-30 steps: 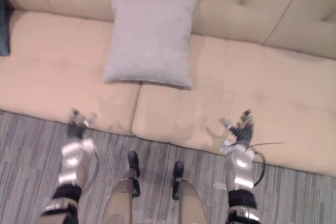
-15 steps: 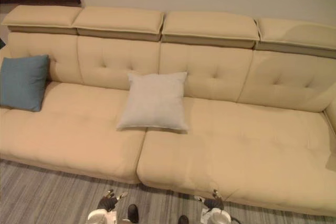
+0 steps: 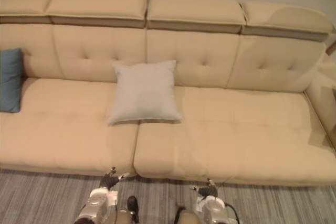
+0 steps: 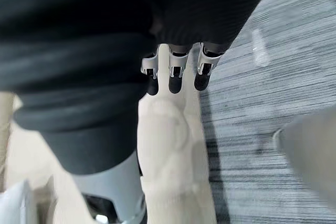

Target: Pick up cushions and gather them together orderly.

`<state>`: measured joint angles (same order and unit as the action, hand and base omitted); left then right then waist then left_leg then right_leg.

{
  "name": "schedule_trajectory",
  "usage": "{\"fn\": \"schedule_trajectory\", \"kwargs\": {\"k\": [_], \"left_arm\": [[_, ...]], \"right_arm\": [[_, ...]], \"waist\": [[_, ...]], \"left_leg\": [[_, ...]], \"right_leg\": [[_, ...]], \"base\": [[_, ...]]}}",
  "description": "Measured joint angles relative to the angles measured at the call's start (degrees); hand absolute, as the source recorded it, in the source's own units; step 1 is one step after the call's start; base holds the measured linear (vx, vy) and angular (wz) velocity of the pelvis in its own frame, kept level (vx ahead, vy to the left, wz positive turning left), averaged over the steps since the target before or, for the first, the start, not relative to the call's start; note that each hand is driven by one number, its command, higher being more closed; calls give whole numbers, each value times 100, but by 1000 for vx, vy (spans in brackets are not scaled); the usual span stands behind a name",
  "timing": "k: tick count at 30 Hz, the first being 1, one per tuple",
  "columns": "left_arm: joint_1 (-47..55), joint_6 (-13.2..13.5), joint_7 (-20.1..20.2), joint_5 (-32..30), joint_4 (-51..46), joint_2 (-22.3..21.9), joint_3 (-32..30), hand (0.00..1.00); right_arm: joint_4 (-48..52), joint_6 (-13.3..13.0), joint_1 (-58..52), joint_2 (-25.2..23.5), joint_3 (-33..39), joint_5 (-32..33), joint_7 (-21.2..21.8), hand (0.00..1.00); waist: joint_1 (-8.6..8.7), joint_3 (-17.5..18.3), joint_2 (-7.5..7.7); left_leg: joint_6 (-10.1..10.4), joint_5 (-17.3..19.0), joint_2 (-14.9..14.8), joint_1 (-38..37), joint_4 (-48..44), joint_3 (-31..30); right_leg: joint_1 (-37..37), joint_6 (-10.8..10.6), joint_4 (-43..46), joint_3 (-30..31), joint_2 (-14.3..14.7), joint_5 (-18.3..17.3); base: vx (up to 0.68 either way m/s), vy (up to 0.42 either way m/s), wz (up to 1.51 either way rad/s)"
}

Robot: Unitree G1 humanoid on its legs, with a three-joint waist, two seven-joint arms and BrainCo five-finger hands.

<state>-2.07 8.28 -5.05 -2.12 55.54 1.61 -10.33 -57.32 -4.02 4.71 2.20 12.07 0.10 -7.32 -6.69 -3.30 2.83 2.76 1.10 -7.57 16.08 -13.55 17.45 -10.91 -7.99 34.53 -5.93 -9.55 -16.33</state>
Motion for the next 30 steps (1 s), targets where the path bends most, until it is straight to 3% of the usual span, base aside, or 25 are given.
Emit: {"fn": "schedule_trajectory", "kwargs": {"k": [3,4,5,7,9,11,12,13,15,18,23,27,30], "left_arm": [[122,-33,-13,12,130,-173,22,0],[123,-36,-13,12,161,-216,32,0],[84,-35,-15,9,183,-251,124,0],[103,-30,3,4,197,-288,323,0],[108,-33,20,-1,204,-317,372,0],[78,-32,23,-7,185,-245,354,0],[77,-32,22,-7,188,-233,353,0],[132,-34,17,-12,213,-207,346,0],[157,-49,15,-28,245,-97,333,0],[370,-179,-16,-108,282,237,326,0],[333,-232,-47,-292,431,305,354,0],[323,-253,-46,-496,604,245,352,0],[196,-257,-38,-580,610,238,350,0]], "right_arm": [[39,-12,222,40,-6,2,-56,0],[39,-13,223,65,-7,2,-58,0],[40,-15,216,60,-65,2,-73,0],[13,-3,82,52,-95,3,-131,0],[8,0,64,11,-75,4,-165,0],[6,5,64,15,33,2,-187,0],[6,5,64,16,55,2,-187,0],[-18,6,61,40,110,0,-201,0],[-186,10,88,33,116,-2,-197,0],[-498,56,-15,-90,135,1,-164,0],[-532,61,-201,-84,392,4,-163,0],[-679,63,-192,-12,583,4,-162,0],[-699,58,-42,107,575,4,-163,0]], "waist": [[-229,-24,-262],[-244,-33,-282],[-235,-55,-360],[-163,-54,-375],[-56,-78,-319],[19,-163,-171],[25,-171,-158],[23,-137,-252],[30,-128,-223],[74,4,-11],[209,44,-37],[253,80,-195],[315,67,-207]], "left_leg": [[131,-305,-236,198,129,36],[146,-353,-277,202,151,48],[179,-479,-361,197,187,-11],[265,-833,-330,35,602,-141],[346,-766,-263,68,610,-398],[228,-87,-93,115,-382,-667],[207,51,-71,93,-537,-710],[250,597,-99,-88,-642,-846],[227,609,-20,-194,-397,-629],[228,573,275,-620,324,-224],[225,572,365,-736,421,-110],[164,471,285,-1014,552,324],[146,488,180,-992,540,365]], "right_leg": [[307,227,-1198,-168,385,-101],[351,320,-1317,-194,433,-83],[463,505,-1507,-305,519,-19],[462,663,-1572,-437,535,49],[393,756,-1567,-517,449,90],[276,686,-1580,-328,246,243],[261,666,-1594,-279,225,268],[170,534,-1712,-4,272,405],[171,402,-1935,247,251,554],[439,284,-2884,666,120,1130],[509,255,-3115,795,63,1330],[468,228,-3383,1419,258,1556],[127,286,-3480,1768,461,1844]], "base": [[-198,-135,-23],[-233,-121,-17],[-250,-101,5],[-281,-78,20],[-167,8,13],[-161,100,-23],[-170,211,-58],[-144,260,-65],[-110,214,-66],[-23,165,-72],[29,67,-18],[135,-12,-82],[115,-44,-108]]}}
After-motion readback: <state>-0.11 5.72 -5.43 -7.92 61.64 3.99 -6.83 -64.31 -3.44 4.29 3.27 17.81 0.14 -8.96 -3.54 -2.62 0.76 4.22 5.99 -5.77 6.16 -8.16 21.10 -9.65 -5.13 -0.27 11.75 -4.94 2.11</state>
